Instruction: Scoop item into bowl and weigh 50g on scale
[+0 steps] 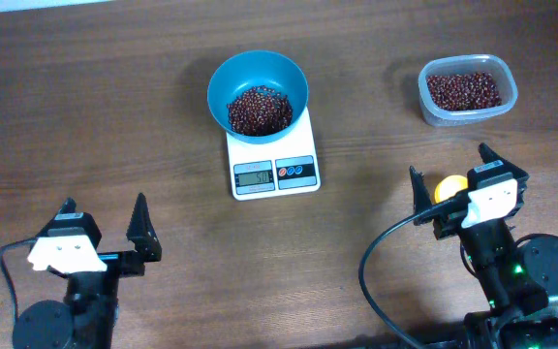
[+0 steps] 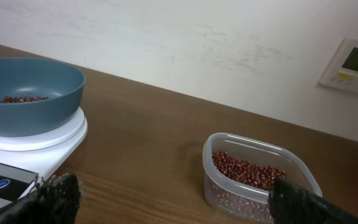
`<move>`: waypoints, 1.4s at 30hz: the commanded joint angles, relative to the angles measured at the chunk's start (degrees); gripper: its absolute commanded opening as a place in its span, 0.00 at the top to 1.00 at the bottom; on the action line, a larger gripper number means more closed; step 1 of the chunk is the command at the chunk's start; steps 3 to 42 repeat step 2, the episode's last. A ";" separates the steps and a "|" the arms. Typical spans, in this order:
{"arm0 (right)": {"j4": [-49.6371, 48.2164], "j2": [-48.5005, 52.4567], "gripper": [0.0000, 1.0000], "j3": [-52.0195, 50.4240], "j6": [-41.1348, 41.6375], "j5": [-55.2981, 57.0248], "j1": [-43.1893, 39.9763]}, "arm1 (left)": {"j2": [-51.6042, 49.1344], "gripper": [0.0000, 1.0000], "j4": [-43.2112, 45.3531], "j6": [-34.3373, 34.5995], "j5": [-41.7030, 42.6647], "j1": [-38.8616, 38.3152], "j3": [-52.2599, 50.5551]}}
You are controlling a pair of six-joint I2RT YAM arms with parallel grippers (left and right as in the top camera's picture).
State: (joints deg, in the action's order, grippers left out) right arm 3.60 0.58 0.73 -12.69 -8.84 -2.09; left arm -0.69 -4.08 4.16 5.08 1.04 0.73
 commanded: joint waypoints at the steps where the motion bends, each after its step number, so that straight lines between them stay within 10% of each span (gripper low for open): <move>1: 0.22 -0.39 0.02 -0.42 -0.39 0.31 -0.24 | 0.39 0.01 -0.31 0.57 -0.42 -0.28 -0.22; 42: 0.24 -0.39 0.01 -0.42 -0.39 0.31 -0.24 | 0.39 0.01 -0.31 0.55 -0.42 -0.28 -0.22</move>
